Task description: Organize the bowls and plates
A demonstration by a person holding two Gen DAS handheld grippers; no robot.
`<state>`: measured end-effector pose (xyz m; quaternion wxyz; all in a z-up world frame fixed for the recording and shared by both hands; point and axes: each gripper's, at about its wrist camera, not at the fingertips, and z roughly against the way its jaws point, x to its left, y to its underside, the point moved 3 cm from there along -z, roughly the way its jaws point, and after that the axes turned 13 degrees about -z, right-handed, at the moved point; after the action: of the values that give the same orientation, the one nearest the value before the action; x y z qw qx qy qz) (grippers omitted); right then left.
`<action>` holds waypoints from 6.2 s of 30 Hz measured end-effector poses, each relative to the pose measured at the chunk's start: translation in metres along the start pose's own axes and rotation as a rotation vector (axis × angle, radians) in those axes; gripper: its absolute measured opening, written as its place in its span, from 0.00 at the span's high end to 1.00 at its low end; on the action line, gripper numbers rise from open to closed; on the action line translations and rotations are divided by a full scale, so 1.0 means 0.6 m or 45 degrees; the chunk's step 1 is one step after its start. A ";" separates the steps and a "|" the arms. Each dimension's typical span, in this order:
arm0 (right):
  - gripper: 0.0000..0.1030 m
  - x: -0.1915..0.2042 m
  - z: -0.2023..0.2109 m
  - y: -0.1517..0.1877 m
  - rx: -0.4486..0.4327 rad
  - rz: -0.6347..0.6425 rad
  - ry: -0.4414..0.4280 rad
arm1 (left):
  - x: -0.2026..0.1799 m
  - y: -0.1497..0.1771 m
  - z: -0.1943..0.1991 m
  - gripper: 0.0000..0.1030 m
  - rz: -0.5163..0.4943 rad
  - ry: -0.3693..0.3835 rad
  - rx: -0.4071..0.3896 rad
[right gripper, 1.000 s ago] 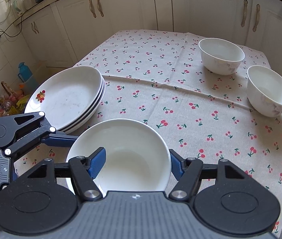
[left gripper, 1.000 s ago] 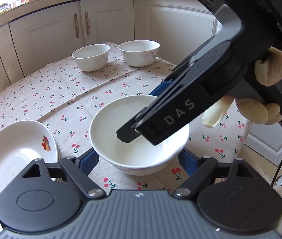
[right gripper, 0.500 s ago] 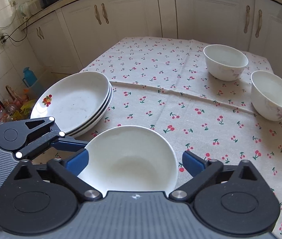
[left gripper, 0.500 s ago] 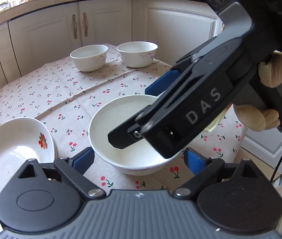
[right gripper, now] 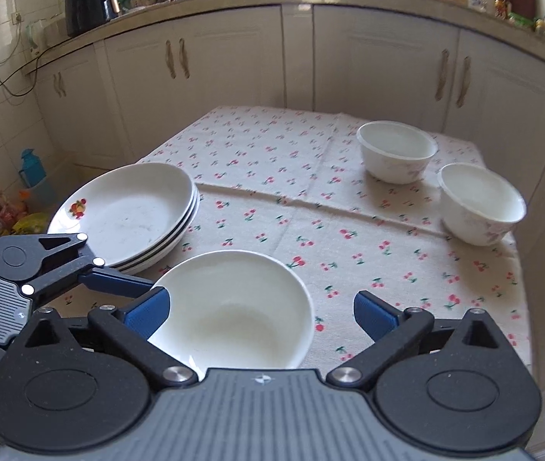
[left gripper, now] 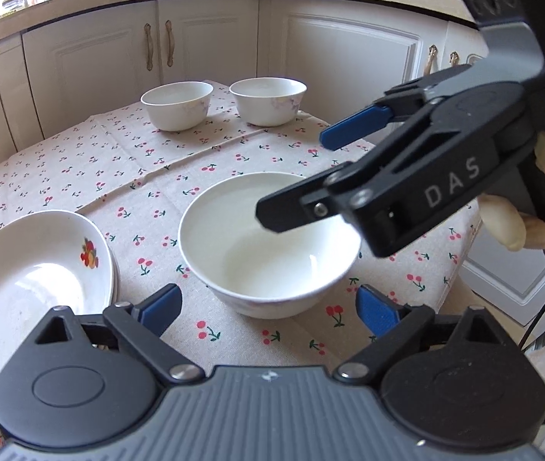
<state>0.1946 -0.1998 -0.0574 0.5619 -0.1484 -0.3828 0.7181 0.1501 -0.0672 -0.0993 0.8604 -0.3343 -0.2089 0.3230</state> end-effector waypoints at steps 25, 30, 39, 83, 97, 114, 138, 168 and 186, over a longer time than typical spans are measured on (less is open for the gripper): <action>0.00 -0.107 0.049 0.000 -0.165 -0.090 0.278 | 0.073 -0.124 0.021 0.05 0.000 0.013 -0.054; 0.00 -0.138 0.044 -0.020 -0.209 -0.093 0.322 | 0.103 -0.181 -0.004 0.05 0.015 0.011 -0.045; 0.00 -0.182 0.011 -0.057 -0.231 -0.073 0.362 | 0.137 -0.281 -0.074 0.05 -0.031 0.047 0.010; 0.08 -0.314 -0.158 -0.123 -0.181 0.028 0.235 | 0.153 -0.415 -0.423 0.26 -0.244 0.258 0.245; 0.12 -0.313 -0.161 -0.127 -0.191 0.045 0.239 | 0.153 -0.412 -0.431 0.33 -0.258 0.289 0.256; 0.12 -0.321 -0.156 -0.137 -0.155 -0.010 0.206 | 0.151 -0.410 -0.430 0.33 -0.277 0.293 0.250; 0.12 -0.197 -0.026 -0.115 -0.173 0.078 0.141 | 0.116 -0.372 -0.226 0.33 -0.243 0.227 0.167; 0.12 0.006 0.078 0.004 -0.124 0.214 -0.042 | 0.071 -0.196 -0.012 0.33 -0.108 0.098 0.168; 0.12 0.035 0.040 0.036 -0.045 0.242 -0.083 | 0.076 -0.137 -0.010 0.33 -0.067 0.085 0.205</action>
<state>0.1574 -0.1910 -0.0524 0.4757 -0.1704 -0.3976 0.7659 0.2200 -0.0847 -0.0381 0.8992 -0.2692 -0.1621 0.3044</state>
